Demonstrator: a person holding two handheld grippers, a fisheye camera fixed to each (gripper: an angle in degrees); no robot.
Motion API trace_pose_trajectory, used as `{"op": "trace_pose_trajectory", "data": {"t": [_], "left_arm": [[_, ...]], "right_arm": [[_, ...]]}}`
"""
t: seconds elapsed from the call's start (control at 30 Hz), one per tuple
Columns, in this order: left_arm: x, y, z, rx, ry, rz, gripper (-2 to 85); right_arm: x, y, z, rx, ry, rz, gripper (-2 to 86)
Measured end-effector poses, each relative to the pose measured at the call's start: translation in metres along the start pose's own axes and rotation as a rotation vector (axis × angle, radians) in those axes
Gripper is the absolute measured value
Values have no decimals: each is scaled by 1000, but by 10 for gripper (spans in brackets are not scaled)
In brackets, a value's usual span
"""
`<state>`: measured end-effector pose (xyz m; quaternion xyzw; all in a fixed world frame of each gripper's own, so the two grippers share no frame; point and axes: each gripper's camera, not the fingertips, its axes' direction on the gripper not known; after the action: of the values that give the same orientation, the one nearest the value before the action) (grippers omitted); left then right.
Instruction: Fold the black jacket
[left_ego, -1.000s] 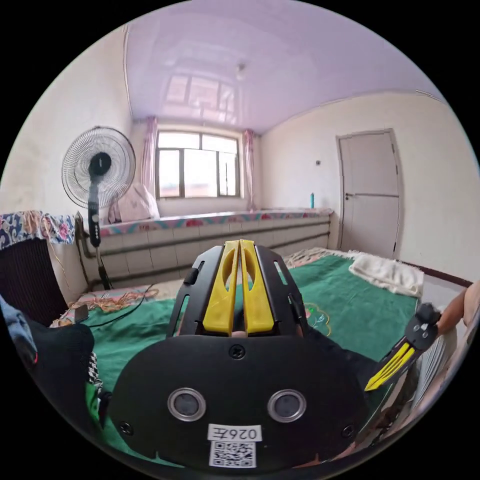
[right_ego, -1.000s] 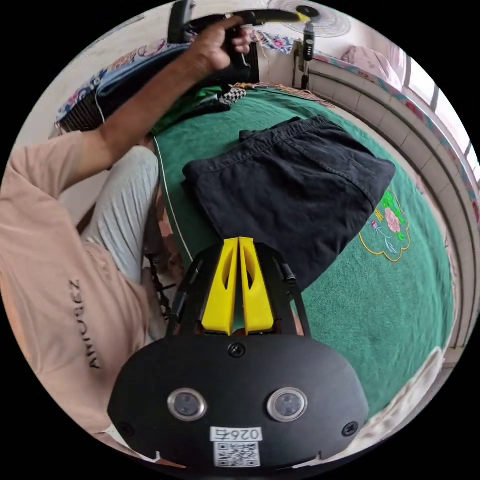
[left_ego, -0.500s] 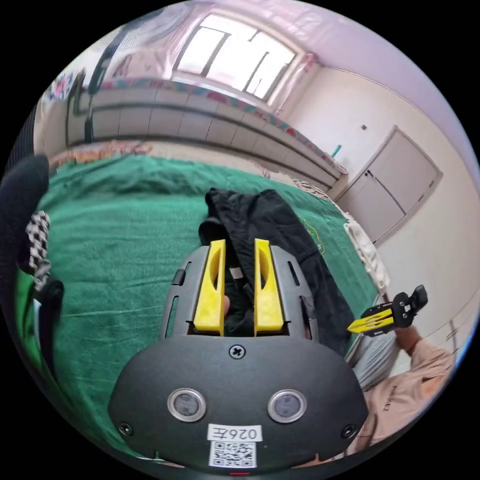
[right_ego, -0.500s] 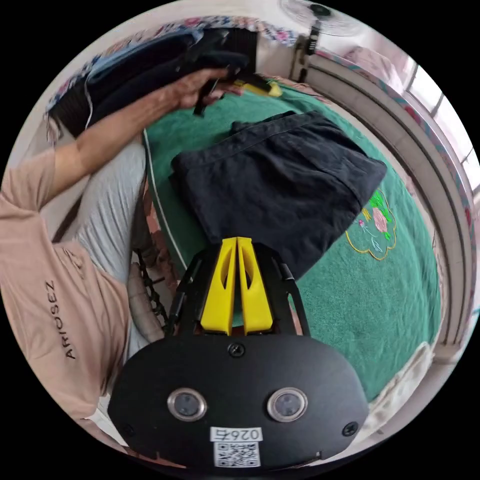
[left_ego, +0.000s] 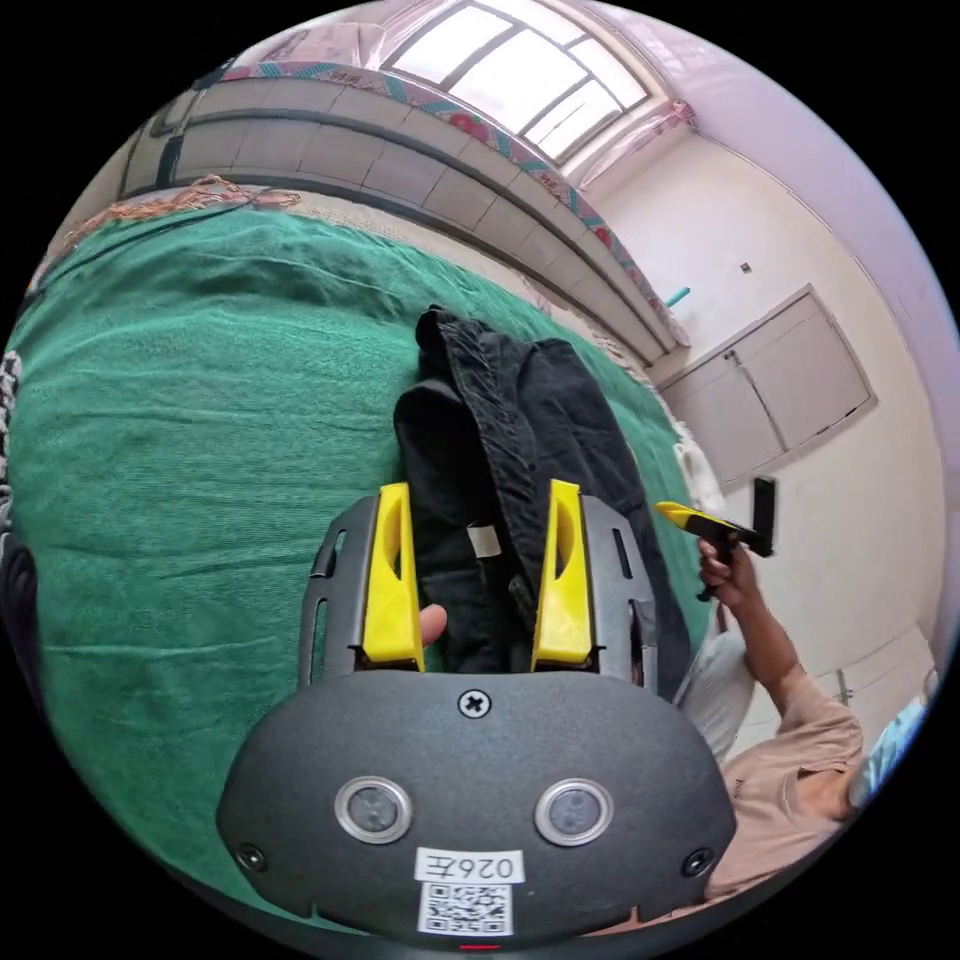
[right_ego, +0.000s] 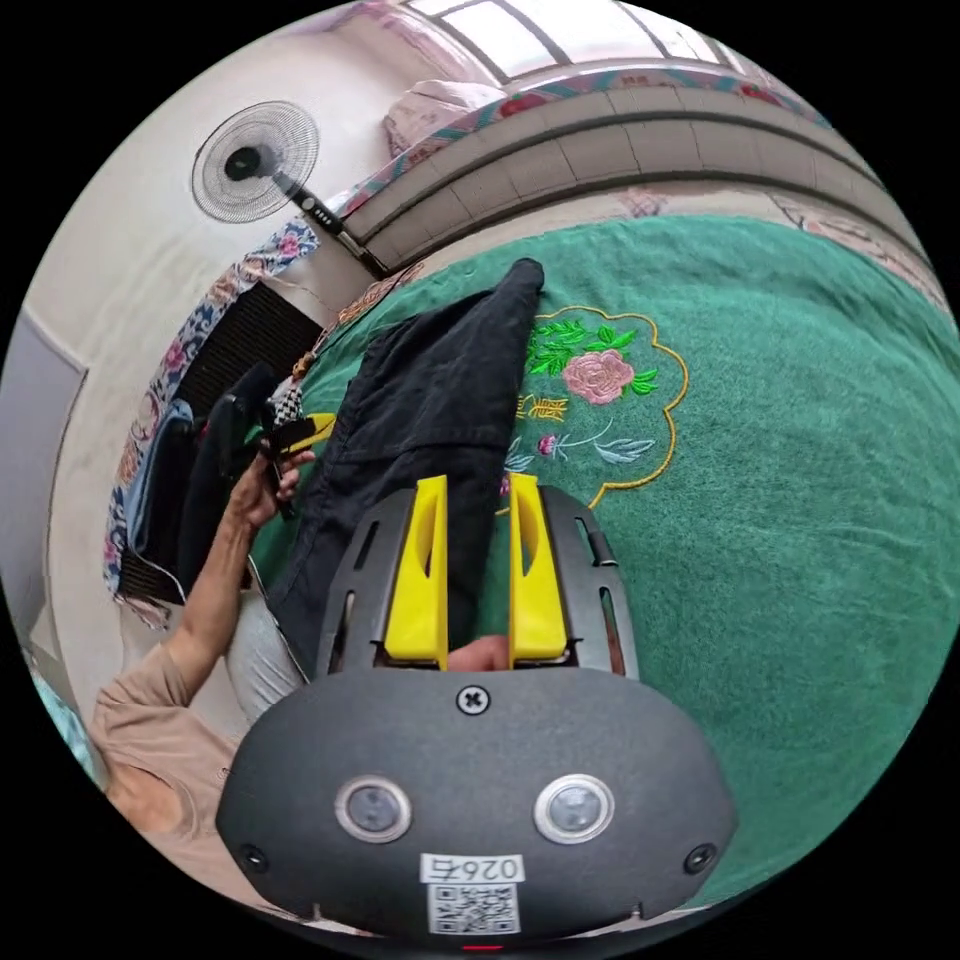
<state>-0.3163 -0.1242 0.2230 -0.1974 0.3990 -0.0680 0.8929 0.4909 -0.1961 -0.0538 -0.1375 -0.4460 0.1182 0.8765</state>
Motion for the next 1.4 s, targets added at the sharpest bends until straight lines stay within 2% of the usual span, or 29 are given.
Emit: {"op": "trace_pose_trajectory", "data": {"t": [0.07,0.23,0.4,0.47,0.53,0.7,0.83,0.9,1.1,1.27,1.4], "left_arm": [[-18,-6,12,1,156,-43,167],[-34,-20,10,6,184,-35,165],[-21,-33,5,-25,54,13,126],[-4,-40,2,-58,-2,85,71],[5,-43,-1,-63,42,120,50],[-1,-50,-13,-81,112,80,86],[19,-50,-34,-85,59,97,52],[35,-48,-47,-74,15,120,39],[114,-18,-116,89,-190,236,16],[196,42,-238,336,-135,276,11],[282,110,-340,527,-241,374,10]], "right_arm": [[34,-11,5,31,-97,87,84],[80,-29,12,142,-156,191,102],[106,-56,38,113,-250,216,115],[109,-71,44,105,-282,193,111],[108,-83,51,70,-306,165,104],[108,-98,53,15,-267,118,69],[107,-91,44,26,-253,76,28],[92,-84,32,67,-218,34,15],[-50,-19,-66,376,47,-336,4],[-196,84,-154,595,323,-599,4],[-267,132,-216,684,333,-662,4]]}}
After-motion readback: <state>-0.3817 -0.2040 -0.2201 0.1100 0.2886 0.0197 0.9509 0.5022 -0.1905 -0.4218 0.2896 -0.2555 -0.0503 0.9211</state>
